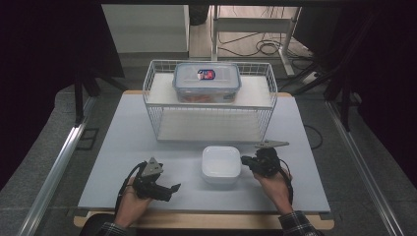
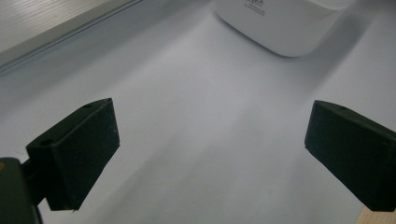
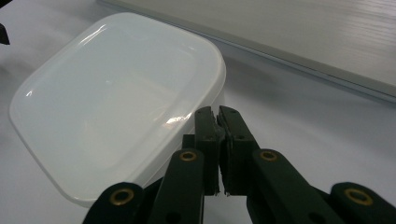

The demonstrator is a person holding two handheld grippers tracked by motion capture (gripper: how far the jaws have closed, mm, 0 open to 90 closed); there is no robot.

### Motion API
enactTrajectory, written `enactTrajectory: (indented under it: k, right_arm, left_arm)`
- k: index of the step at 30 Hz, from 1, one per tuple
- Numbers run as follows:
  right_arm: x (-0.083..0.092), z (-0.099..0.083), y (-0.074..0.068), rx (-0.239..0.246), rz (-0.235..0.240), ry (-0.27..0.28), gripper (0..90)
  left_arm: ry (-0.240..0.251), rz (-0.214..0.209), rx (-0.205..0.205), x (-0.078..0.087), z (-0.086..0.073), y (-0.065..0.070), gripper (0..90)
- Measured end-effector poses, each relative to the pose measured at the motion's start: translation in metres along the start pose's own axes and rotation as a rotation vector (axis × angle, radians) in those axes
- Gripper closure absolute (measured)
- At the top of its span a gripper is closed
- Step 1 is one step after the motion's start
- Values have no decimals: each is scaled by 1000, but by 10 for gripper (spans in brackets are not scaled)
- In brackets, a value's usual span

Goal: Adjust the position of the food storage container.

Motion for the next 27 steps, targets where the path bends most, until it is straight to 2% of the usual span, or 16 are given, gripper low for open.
enactTrajectory:
  k: [11, 16, 23, 27]
  right_arm:
    - [-16, 2, -19, 14, 41, -4, 859]
    - [-14, 4, -19, 26, 29, 12, 841]
    - [-2, 7, -15, 26, 16, 39, 731]
    - [5, 10, -19, 63, 29, 60, 639]
  left_arm:
    - [-7, -1, -1, 0, -1, 1, 28]
    - [-7, 1, 7, 0, -1, 0, 28]
    - [2, -1, 36, 2, -1, -2, 29]
    - [11, -1, 45, 3, 0, -4, 28]
Point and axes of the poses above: each handheld gripper's, and its own axes: x roughly backward along the jaws, z roughly out of its top, y roughly to its right, the point moved 8 cm from there along -x, roughly forward along the jaws, and after that the axes turned 11 degrees about y, right-handed, at the moved point
